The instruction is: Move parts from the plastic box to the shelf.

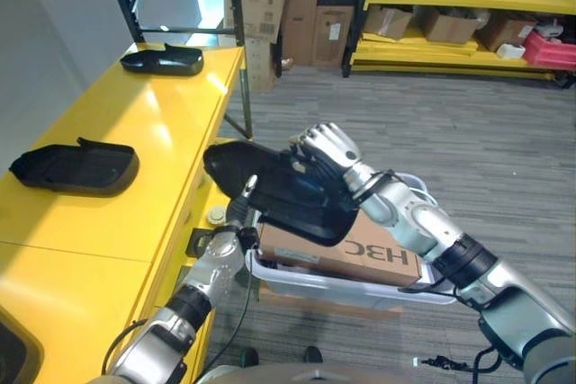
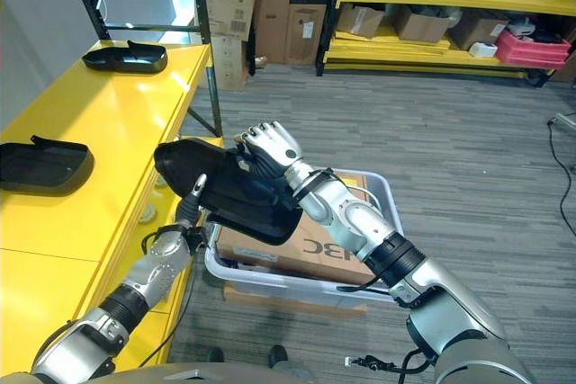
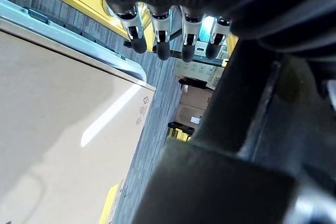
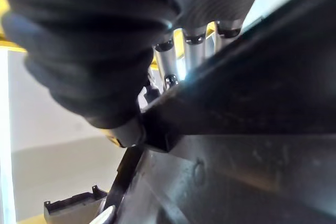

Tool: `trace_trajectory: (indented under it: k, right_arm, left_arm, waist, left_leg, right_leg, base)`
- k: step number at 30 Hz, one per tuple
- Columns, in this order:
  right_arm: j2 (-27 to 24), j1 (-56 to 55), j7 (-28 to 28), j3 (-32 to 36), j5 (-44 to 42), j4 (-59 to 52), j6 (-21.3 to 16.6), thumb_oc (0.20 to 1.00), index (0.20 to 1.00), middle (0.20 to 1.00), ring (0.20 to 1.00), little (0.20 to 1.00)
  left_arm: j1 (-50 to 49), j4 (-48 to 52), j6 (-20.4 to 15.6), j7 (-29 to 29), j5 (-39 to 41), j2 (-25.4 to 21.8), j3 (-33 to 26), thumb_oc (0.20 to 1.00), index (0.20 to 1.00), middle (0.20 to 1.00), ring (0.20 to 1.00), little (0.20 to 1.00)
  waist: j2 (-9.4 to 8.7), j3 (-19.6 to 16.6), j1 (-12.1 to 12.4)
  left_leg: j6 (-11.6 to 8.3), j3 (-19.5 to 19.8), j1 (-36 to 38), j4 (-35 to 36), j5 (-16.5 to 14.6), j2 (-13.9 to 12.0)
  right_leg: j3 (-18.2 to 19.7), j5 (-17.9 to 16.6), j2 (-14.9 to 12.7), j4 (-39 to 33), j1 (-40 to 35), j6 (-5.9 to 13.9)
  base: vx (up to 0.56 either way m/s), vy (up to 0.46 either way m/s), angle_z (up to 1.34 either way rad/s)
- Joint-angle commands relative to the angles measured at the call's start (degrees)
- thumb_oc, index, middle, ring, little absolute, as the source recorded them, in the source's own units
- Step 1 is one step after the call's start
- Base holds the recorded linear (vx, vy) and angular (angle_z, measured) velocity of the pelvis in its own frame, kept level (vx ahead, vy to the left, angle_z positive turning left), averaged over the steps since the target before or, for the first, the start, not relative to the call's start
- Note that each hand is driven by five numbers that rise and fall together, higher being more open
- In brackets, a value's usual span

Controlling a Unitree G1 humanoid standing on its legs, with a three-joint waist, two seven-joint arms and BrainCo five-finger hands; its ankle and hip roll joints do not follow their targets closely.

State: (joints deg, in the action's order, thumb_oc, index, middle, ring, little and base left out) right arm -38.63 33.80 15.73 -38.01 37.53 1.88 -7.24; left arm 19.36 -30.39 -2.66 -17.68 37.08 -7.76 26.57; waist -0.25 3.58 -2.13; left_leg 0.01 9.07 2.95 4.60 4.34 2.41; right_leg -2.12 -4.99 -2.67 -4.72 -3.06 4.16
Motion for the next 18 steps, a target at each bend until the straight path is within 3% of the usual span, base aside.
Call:
trace_trajectory:
  k: [1,12,17,18]
  right_arm:
    - [4.42,3.38,3.79,-1.26,-5.52,-5.54,-3.89,0.2,0.2,0.2,0.2,0.2]
    - [7.38,-3.13,3.83,1.86,-7.75,-6.08,-4.93,0.2,0.2,0.2,0.2,0.2]
    - [9.04,-7.41,2.94,2.6,-9.71,-6.73,-5.92,0.2,0.2,0.2,0.2,0.2]
    - [9.46,-8.98,3.14,3.58,-11.27,-7.04,-6.35,0.868,0.868,0.868,0.868,0.868]
  left_arm:
    - [7.49,-0.16,-5.64,0.96,3.44,3.96,0.86,0.2,0.2,0.2,0.2,0.2]
    - [5.56,13.25,-12.02,7.61,17.89,5.92,-1.5,0.2,0.2,0.2,0.2,0.2]
    - [5.01,17.16,-14.27,7.37,17.17,5.17,-2.13,0.2,0.2,0.2,0.2,0.2]
    - [4.74,17.61,-14.35,7.1,15.76,4.55,-2.34,0.2,0.2,0.2,0.2,0.2]
  waist:
    - [-2.03,-3.15,0.7]
    - [-2.89,-2.99,0.57]
    - [-2.91,-3.01,0.56]
    - [-2.87,-2.99,0.48]
  left_leg:
    - [-2.18,-1.58,-1.46,-1.13,-4.17,-3.73]
    - [-2.2,-1.7,-1.36,-0.98,-4.23,-3.79]
    - [-2.07,-1.61,-1.27,-1.02,-4.41,-3.71]
    - [-2.04,-1.6,-1.25,-1.04,-4.44,-3.67]
  right_leg:
    - [0.62,6.26,-2.97,0.95,-1.16,2.98]
    - [1.04,6.5,-2.89,0.94,-1.26,2.93]
    - [1.07,6.7,-2.81,1.1,-1.3,2.85]
    - [1.13,6.75,-2.81,1.15,-1.28,2.86]
  base:
    - [0.01,-0.011,-0.04]
    - [0.0,-0.001,-0.01]
    - [0.0,-0.006,-0.05]
    - [0.0,0.0,0.0]
